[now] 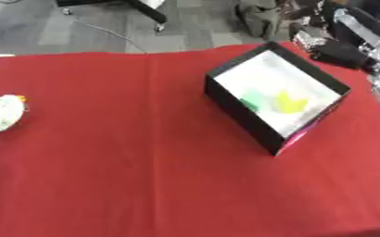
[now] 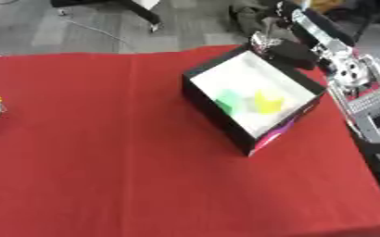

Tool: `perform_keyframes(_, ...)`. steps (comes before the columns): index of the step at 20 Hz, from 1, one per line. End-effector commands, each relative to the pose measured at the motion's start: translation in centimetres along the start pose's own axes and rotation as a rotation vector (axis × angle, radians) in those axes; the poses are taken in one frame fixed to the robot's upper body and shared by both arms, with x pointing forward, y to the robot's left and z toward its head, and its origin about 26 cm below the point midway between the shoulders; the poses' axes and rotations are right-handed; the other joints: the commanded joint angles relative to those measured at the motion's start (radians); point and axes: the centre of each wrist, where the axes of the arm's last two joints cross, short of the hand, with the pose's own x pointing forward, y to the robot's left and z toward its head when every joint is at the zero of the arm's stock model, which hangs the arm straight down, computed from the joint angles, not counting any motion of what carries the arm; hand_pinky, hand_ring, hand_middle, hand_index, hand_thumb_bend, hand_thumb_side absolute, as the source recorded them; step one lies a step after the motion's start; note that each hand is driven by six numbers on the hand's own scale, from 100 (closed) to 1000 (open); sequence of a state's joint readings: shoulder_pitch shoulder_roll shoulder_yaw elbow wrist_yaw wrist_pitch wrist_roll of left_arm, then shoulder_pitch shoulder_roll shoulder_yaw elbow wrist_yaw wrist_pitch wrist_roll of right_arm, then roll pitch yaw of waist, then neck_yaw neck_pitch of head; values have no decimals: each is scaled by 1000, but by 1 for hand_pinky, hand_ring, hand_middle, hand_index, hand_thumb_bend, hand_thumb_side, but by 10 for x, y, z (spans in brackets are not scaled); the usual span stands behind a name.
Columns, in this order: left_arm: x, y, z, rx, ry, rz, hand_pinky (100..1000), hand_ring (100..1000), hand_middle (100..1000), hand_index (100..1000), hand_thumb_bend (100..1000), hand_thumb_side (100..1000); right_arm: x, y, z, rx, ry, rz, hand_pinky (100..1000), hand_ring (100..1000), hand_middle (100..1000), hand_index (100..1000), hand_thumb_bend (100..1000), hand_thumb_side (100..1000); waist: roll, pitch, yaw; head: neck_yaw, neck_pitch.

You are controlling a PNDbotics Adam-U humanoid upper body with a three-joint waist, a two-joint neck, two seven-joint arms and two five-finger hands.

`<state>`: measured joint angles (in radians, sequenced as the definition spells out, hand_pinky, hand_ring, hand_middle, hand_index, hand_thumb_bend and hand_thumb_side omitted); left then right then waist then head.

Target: Pick up the objects with one hand, pass them to the other hand, and then place them into the box on the other side of the table.

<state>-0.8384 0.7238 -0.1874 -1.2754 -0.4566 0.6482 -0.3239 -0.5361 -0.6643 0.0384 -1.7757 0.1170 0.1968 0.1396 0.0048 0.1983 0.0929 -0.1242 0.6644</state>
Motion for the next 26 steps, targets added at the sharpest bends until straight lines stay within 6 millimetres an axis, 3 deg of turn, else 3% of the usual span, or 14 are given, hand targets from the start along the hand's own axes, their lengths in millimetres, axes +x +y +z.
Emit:
perform_keyframes(1, -10, 23, -11, -18, 63, -33, 827, 797, 770, 898, 554, 372, 9, -11, 0, -22, -19, 28, 1000, 1000, 803, 946, 100, 559, 0, -21, 2, 29, -11)
perform_keyframes(6, -14, 25, -29, -96, 121, -59, 848, 823, 784, 894, 611, 296, 9, -11, 1, -31, -12, 36, 1000, 1000, 799, 941, 100, 558, -4, -13, 4, 66, -15)
perform_keyframes(14, -22, 19, -47, -199, 209, -91, 868, 845, 795, 870, 456, 100, 10, -9, 0, -39, -11, 39, 1000, 1000, 792, 934, 100, 553, -12, 6, 1, 80, -38)
perform_keyframes(20, -20, 12, -53, -224, 242, -128, 875, 848, 787, 866, 379, 100, 11, -8, -1, -47, -13, 38, 1000, 1000, 786, 928, 100, 550, -20, 21, -4, 72, -50)
perform_keyframes(26, -10, 11, -53, -210, 202, -157, 875, 839, 778, 853, 372, 100, 12, -6, -3, -47, -14, 41, 1000, 1000, 781, 923, 100, 548, -27, 34, -9, 71, -62)
